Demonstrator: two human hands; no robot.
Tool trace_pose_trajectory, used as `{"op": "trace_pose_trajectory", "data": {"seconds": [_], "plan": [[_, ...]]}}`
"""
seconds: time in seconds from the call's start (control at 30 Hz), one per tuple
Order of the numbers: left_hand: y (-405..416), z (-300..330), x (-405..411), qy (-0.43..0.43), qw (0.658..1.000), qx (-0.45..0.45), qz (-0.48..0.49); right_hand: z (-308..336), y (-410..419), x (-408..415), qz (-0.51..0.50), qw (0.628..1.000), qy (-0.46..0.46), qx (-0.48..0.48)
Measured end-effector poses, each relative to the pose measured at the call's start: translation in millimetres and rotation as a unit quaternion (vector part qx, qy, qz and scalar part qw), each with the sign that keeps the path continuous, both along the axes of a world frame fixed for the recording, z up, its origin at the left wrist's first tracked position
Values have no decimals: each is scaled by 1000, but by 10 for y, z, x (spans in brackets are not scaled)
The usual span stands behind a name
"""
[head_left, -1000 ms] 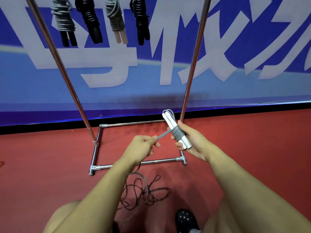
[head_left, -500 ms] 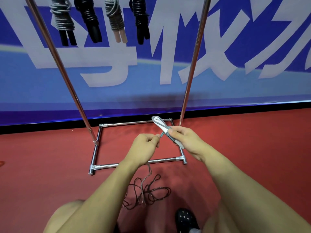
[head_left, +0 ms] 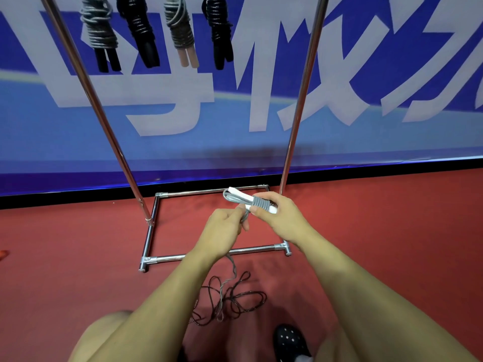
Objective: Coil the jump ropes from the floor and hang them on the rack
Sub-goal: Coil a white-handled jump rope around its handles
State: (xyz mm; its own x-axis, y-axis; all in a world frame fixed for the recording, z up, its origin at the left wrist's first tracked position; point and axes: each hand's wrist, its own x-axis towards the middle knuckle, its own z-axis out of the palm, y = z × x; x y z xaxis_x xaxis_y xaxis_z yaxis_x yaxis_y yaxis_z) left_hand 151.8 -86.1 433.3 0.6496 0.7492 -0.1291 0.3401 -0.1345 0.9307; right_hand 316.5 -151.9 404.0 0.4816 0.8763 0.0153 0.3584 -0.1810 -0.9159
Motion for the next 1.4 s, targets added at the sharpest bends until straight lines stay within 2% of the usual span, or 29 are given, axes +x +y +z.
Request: {"op": "trace_pose_trajectory", "data": {"seconds": [0.13, 0.3, 0.47, 0.6, 0.73, 0.87, 0.93, 1.0, 1.07, 1.17, 1.3, 1.4], "plan": [[9, -18, -25, 4, 1000, -8, 2, 49, -38, 9, -12, 1000, 25, 5], [25, -23, -26, 30, 999, -14, 18, 102, -98, -17, 19, 999, -24, -9], [68, -31, -21, 46, 996, -48, 63, 150, -70, -139, 31, 984, -173, -4], [118, -106, -52, 61, 989, -95, 94, 112, -56, -178, 81, 977, -198, -6], [180, -143, -106, 73, 982, -143, 94, 68, -95, -160, 128, 983, -128, 14], [205, -119, -111, 56, 981, -170, 73, 147, -85, -174, 115, 993, -10, 9], [195, -112, -100, 50, 982, -173, 55, 182, -88, -174, 97, 990, 104, -15], [192, -111, -88, 53, 983, -175, 34, 204, -99, -159, 70, 969, 232, -44], [203, -120, -82, 57, 983, -176, 1, 231, -125, -110, 29, 950, 303, -66], [173, -104, -81, 42, 980, -182, -68, 211, -175, 6, 15, 953, 280, -117], [93, -21, -83, 40, 976, -160, -138, 176, -287, 35, 130, 925, 301, -195], [84, 17, -106, 43, 966, -169, -188, 230, -364, 31, 206, 899, 323, -213]]}}
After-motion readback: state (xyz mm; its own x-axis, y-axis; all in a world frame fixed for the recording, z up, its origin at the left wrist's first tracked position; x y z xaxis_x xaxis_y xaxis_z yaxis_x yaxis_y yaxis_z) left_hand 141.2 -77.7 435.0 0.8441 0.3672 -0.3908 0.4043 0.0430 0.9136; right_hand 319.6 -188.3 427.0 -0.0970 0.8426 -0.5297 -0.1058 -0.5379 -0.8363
